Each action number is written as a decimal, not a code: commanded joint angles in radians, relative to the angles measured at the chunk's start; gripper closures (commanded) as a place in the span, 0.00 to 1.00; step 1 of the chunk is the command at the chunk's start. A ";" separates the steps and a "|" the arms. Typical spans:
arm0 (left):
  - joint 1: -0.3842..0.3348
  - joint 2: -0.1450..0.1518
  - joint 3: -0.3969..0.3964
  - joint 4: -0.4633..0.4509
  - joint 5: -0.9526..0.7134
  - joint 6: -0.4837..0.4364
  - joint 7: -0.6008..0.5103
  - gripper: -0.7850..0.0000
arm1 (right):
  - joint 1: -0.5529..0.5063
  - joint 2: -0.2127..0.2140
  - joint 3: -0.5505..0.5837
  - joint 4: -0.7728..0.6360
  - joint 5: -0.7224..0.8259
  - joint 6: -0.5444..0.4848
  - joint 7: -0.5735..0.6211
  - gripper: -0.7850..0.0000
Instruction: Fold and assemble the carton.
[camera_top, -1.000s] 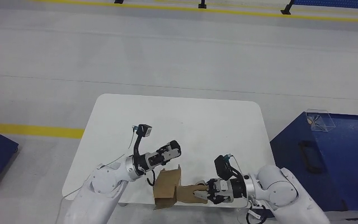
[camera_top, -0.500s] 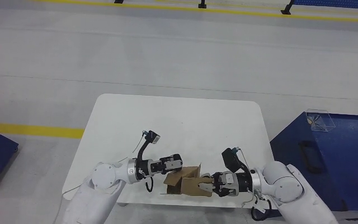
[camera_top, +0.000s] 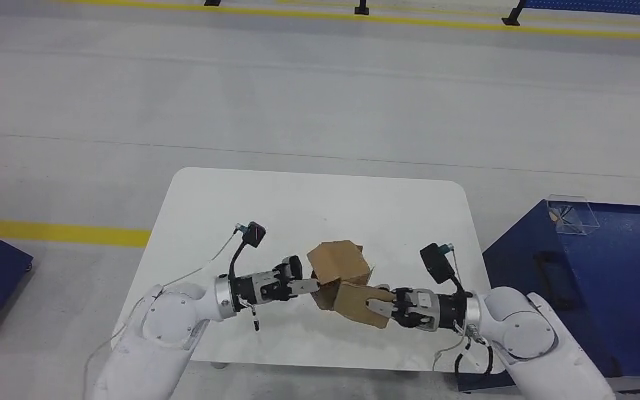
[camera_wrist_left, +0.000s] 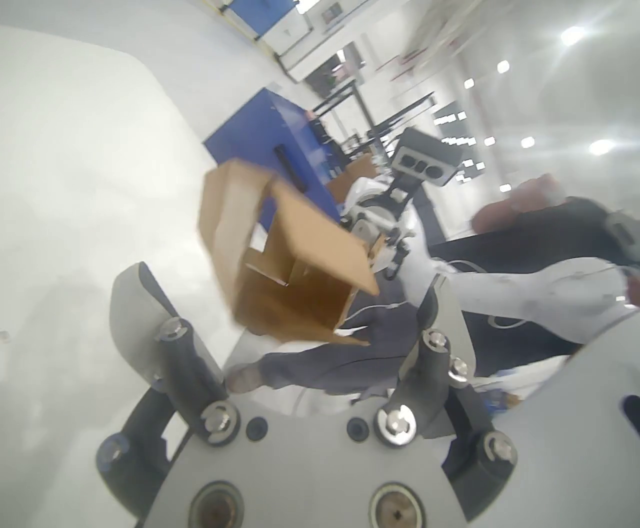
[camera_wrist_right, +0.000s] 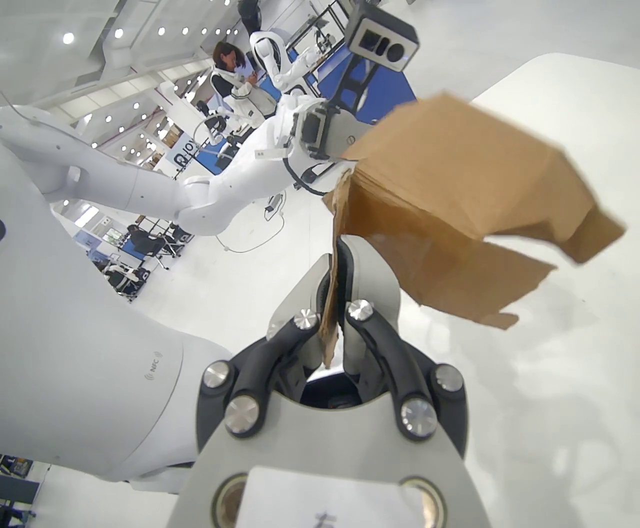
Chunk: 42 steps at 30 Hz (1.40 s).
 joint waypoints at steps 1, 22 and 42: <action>0.035 0.012 -0.030 -0.093 0.151 0.057 -0.017 0.00 | -0.005 0.003 0.016 0.003 0.020 0.001 0.006 1.00; 0.075 0.036 -0.007 -0.275 0.366 0.311 -0.082 0.00 | -0.032 0.014 0.010 -0.039 -0.017 -0.009 0.054 1.00; 0.033 0.043 0.062 -0.210 0.369 0.336 -0.127 0.00 | 0.002 0.017 -0.040 -0.053 0.028 -0.032 0.074 1.00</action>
